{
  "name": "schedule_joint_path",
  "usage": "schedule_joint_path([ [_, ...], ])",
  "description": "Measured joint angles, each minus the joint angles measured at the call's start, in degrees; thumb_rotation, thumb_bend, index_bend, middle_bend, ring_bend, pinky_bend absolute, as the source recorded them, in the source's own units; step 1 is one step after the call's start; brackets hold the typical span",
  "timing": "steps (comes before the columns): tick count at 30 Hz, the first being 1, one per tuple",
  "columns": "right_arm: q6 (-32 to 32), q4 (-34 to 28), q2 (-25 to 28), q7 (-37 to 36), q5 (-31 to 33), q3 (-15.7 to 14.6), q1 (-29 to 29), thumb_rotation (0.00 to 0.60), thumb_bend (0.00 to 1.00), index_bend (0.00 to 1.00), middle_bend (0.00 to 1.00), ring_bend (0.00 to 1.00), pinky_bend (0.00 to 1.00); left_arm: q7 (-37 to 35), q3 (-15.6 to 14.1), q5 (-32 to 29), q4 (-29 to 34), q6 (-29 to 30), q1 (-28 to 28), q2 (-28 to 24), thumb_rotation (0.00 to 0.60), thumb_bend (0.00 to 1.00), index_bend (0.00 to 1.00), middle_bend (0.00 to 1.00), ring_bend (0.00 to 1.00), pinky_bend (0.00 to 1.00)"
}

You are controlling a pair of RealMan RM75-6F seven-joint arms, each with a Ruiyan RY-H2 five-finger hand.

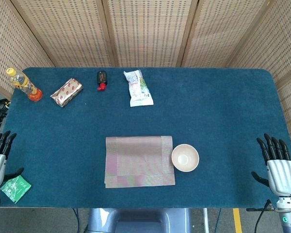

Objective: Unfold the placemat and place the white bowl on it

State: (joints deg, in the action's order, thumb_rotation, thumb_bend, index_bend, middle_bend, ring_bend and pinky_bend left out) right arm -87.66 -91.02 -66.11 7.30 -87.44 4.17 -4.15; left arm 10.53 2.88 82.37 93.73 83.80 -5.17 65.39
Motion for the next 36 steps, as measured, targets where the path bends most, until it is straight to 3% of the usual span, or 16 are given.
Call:
schedule_joint_path([
  [23,1.0,-0.5,0.6,-0.5,-0.1,-0.4,-0.2,0.6,0.1,0.09,0.0,0.0,0.0,-0.5,-0.7,0.8,0.8,-0.2,-0.2,-0.9,0.6,0.05,0.0,0.0,0.0,0.0],
  [36,0.0,-0.7,0.2,-3.0,-4.6,-1.6,-0.5,0.6,0.1,0.34,0.0,0.0,0.0,-0.5,-0.7,1.1,1.2,0.4,0.1,-1.1,0.6,0.05,0.0,0.0,0.0,0.0],
])
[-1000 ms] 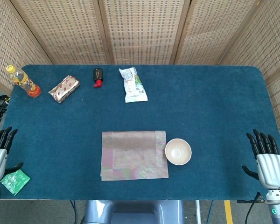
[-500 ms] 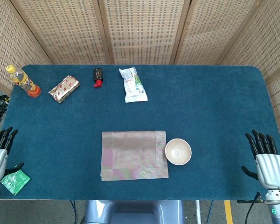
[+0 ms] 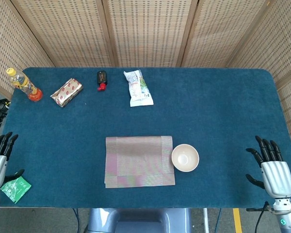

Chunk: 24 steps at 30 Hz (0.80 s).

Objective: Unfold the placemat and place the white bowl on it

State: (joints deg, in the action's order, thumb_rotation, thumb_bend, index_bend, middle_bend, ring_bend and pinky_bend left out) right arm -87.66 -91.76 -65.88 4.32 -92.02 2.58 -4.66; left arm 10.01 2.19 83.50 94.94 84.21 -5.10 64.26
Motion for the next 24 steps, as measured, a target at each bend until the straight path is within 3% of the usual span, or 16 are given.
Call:
schedule_joint_path([
  [7,4.3,-2.2,-3.7,3.6,-3.3,-2.2,-2.1,0.6,0.11,0.35,0.0,0.0,0.0,-0.6,0.2,-0.1,0.0,-0.1,-0.1,-0.2,0.6,0.05,0.0,0.0,0.0,0.0],
  [13,10.8,-4.4,-9.5,9.6,-4.2,-3.2,-5.1,0.6,0.2,0.36,0.0,0.0,0.0,-1.1,0.2,-0.2,-0.2,-0.3,-0.1,-0.4,0.6,0.05,0.0,0.0,0.0,0.0],
  [24,18.0,-3.1,-18.9,15.0,2.1,-1.1,-9.1,0.6,0.26,0.38,0.02,0.0,0.0,-1.7,0.4,-0.9,-1.0,-1.3,-0.5,-0.1,0.6,0.05,0.0,0.0,0.0,0.0],
])
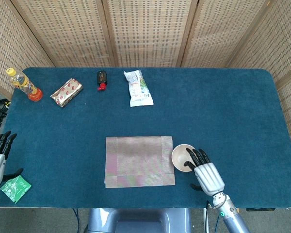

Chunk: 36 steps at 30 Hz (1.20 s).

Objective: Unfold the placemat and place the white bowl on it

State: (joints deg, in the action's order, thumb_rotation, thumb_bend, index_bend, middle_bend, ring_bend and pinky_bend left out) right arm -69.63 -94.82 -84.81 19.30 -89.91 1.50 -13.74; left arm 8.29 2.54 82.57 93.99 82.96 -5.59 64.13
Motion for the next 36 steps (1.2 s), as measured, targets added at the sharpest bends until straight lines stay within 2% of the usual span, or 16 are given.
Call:
schedule_joint_path([
  [9,1.6,4.4,-3.5,-1.2,3.5,2.0,-1.8,0.6,0.27,0.43,0.07,0.0,0.02,0.3,0.0,-0.3,-0.3,-0.4,-0.2,0.3,0.6,0.05,0.0,0.0,0.0,0.0],
  [15,1.9,7.2,-5.6,-2.4,4.2,2.1,-2.6,0.6,0.27,0.51,0.14,0.0,0.08,0.5,-0.1,-0.3,-0.4,-0.6,-0.3,0.5,0.6,0.05,0.0,0.0,0.0,0.0],
  [25,1.1,14.4,-10.6,-5.0,4.0,2.6,-4.0,0.6,0.26,0.61,0.24,0.0,0.12,0.1,-0.1,-0.2,-0.4,-0.6,-0.3,0.6,0.6,0.05,0.0,0.0,0.0,0.0],
  [28,0.7,15.9,-11.8,-5.7,3.7,2.7,-4.5,0.6,0.31,0.63,0.25,0.0,0.12,0.0,-0.1,-0.3,-0.5,-0.6,-0.3,0.6,0.6,0.05,0.0,0.0,0.0,0.0],
  [32,0.5,16.9,-12.5,-6.3,3.4,2.5,-4.8,0.6,0.45,0.65,0.27,0.0,0.13,-0.3,-0.1,-0.3,-0.6,-0.7,-0.4,0.6,0.6,0.05,0.0,0.0,0.0,0.0],
  [36,0.1,17.9,-13.1,-6.0,3.1,2.3,-5.0,0.6,0.48,0.69,0.3,0.02,0.16,-0.4,-0.1,-0.1,-0.6,-0.6,-0.4,0.6,0.6,0.05,0.0,0.0,0.0,0.0],
])
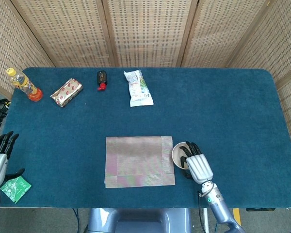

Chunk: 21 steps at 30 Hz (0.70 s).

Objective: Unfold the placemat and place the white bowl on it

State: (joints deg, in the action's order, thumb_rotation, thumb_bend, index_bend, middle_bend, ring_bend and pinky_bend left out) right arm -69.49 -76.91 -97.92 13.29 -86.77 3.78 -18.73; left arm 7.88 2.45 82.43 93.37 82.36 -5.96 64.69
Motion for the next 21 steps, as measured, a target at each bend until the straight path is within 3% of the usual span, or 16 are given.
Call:
schedule_joint_path([
  [8,-2.6,2.1,-1.3,-0.9,-1.2,-0.3,0.2,0.6,0.48,0.75,0.34,0.04,0.17,-0.3,0.0,0.3,-0.1,0.2,0.0,0.0,0.6,0.05,0.0,0.0,0.0,0.0],
  [21,-3.4,3.1,-0.5,0.2,-0.9,1.1,-0.8,0.6,0.48,0.75,0.34,0.05,0.18,-0.2,-0.2,0.3,-0.2,0.1,0.0,0.2,0.6,0.05,0.0,0.0,0.0,0.0],
])
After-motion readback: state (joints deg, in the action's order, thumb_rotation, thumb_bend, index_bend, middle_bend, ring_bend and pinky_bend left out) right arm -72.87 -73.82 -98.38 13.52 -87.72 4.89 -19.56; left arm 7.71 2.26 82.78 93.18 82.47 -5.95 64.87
